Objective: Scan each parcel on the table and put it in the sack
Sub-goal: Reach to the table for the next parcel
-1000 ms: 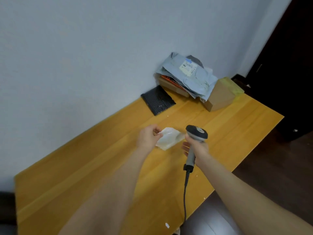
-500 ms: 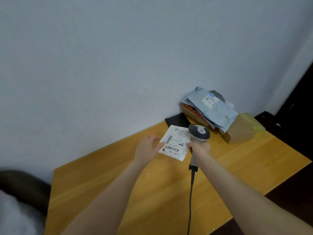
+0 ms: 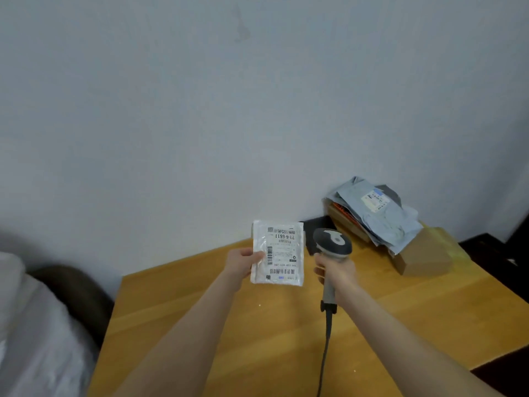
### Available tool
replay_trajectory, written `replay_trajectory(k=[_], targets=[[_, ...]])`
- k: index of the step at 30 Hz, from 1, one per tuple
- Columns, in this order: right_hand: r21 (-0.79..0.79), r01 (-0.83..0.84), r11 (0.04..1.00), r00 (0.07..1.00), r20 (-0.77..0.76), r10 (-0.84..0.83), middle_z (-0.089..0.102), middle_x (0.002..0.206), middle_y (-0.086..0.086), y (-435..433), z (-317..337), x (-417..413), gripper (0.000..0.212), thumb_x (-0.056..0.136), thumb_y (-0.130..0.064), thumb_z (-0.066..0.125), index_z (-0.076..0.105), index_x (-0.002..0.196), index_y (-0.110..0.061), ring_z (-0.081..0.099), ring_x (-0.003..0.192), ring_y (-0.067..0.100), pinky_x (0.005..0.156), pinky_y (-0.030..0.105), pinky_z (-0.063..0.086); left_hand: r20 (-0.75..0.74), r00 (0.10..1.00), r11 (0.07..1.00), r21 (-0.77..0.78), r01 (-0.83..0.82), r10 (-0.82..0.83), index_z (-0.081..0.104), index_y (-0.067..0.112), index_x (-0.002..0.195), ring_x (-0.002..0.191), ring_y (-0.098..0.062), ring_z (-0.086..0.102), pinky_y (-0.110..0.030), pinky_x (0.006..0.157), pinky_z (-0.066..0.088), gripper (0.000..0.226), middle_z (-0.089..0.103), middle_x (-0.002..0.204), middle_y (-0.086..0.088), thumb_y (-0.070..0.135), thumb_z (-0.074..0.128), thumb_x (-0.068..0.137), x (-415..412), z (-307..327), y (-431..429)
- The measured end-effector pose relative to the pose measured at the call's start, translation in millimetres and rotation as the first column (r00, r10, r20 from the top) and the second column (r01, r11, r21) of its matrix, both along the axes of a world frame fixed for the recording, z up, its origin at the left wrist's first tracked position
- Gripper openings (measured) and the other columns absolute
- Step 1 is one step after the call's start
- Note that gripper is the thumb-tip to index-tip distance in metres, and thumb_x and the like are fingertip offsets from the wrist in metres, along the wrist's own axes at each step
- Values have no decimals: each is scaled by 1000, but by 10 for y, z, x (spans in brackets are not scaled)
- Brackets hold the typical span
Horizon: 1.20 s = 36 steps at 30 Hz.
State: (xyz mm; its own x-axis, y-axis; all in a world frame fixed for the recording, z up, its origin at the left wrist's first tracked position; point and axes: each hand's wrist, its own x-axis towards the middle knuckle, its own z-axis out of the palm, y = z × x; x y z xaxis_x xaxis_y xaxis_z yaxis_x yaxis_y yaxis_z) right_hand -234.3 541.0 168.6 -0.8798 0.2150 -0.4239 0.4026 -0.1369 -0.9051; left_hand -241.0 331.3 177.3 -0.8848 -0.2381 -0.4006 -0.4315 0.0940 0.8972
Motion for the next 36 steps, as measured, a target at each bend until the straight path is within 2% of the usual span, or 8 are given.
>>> replay_trajectory(k=[3,7,15,19,24,30,34,36], targets=[[-51,-123,991,992,-21,122,63,57,7,-78,31,174,16,86,-14,70,64,73,-6,56,51,19,54,31,47,-31,994,993,-46,-107,106,61,-4,114,98,-30,65,-40,90,52,28,68,109,-17,8,65,88,42,-18,-46],[22,-276,961,961,-16,276,59,52,7,-240,33,505,14,85,-11,69,64,74,-5,51,44,17,48,28,42,-30,978,978,-33,-206,205,59,-3,119,106,-33,63,-47,99,48,35,66,115,-17,11,66,88,90,-62,-112],[22,-389,921,921,22,388,60,54,13,-371,79,923,13,82,-6,66,63,71,-1,49,44,20,48,30,40,-43,952,953,-13,-303,303,63,-1,112,99,-33,66,-49,95,50,28,69,107,-18,10,67,87,174,-120,-270],[12,-411,912,910,59,409,58,55,12,-409,109,962,13,79,-5,65,62,67,-2,47,42,18,46,28,39,-45,938,939,-11,-343,342,63,-1,114,89,-31,67,-43,86,55,29,69,105,-18,9,67,87,181,-152,-343],[12,-413,911,909,63,411,56,56,12,-417,132,956,10,78,-3,64,61,69,-2,46,42,19,46,27,38,-30,937,937,-11,-348,348,60,-1,117,92,-31,67,-47,91,53,33,69,107,-18,11,67,87,193,-154,-385],[-3,-424,906,903,70,423,54,54,10,-421,140,965,10,78,-2,63,59,68,-3,44,41,18,45,27,37,-47,932,933,-20,-360,358,63,-1,110,72,-20,65,-32,68,53,26,69,91,-11,10,68,87,201,-148,-414],[-7,-437,900,897,65,436,53,54,10,-442,156,985,11,78,-1,62,58,67,-3,44,42,18,45,28,37,-71,925,927,-19,-375,373,64,0,107,81,-24,64,-35,79,51,23,69,103,-16,9,69,87,241,-99,-443],[2,-451,892,891,56,450,53,55,10,-468,174,998,11,77,-1,62,58,68,-3,44,43,19,46,28,37,-82,920,922,-30,-387,384,63,-1,112,77,-21,63,-32,75,50,28,69,98,-13,10,68,87,282,-70,-481]])
